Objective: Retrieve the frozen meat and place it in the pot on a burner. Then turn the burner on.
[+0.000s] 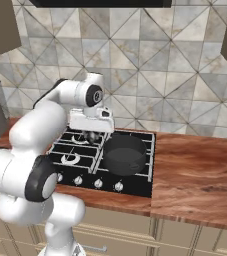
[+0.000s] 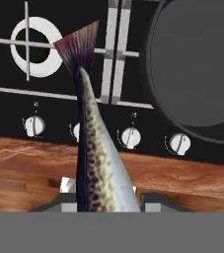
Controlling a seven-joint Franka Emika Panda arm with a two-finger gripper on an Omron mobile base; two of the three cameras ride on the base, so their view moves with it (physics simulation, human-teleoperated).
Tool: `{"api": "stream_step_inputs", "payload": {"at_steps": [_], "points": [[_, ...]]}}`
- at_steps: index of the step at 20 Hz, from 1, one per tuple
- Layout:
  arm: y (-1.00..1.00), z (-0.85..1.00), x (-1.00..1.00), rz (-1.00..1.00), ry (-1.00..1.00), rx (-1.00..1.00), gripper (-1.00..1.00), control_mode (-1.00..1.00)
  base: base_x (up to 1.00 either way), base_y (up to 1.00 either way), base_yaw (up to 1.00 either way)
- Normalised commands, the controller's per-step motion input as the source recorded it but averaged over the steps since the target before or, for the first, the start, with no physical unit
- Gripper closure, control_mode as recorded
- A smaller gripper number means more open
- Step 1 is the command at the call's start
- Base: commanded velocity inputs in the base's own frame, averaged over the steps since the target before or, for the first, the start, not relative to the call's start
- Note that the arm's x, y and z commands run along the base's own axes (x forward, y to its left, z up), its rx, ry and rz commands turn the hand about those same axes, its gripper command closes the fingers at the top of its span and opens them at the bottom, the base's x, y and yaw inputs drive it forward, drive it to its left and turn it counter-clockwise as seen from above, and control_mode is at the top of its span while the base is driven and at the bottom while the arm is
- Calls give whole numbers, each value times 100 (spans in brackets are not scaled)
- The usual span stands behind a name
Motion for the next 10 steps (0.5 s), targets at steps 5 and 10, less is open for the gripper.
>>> {"api": "stream_step_inputs", "payload": {"at_steps": [5, 10], "points": [[-90, -33, 2, -23, 4, -3, 100, -100, 0, 0, 0], [-40, -44, 21, -3, 0, -4, 100, -100, 0, 0, 0]]}}
